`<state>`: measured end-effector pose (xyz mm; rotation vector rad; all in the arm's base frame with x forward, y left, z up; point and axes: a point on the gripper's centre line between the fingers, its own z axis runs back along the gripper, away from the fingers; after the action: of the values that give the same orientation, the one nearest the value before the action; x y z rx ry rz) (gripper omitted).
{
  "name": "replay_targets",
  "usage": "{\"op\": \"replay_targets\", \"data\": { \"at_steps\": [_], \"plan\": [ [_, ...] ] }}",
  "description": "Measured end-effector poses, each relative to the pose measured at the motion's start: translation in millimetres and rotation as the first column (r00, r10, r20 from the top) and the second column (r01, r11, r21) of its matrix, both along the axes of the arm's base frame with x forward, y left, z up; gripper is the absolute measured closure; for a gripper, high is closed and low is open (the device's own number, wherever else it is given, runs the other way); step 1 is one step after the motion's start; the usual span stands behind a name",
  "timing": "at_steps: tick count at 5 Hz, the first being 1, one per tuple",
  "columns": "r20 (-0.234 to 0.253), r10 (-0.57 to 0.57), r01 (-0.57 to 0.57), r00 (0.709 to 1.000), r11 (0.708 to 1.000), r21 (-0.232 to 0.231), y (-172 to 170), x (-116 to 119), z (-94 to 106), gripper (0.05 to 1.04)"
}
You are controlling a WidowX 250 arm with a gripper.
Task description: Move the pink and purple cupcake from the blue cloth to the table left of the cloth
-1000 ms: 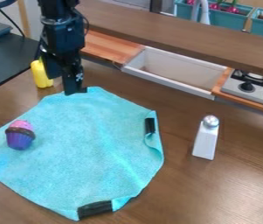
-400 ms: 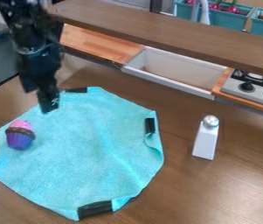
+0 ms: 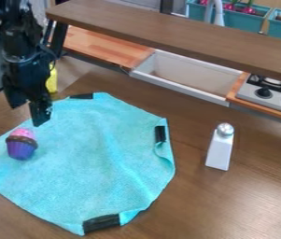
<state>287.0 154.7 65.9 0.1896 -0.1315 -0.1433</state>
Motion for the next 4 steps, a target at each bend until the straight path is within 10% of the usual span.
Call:
{"op": "replay_targets", "data": {
  "at_steps": [4],
  "plan": [
    [-0.017, 0.08, -0.08, 0.997, 0.995, -0.051, 31, 3, -25.7, 0.084]
  ]
}}
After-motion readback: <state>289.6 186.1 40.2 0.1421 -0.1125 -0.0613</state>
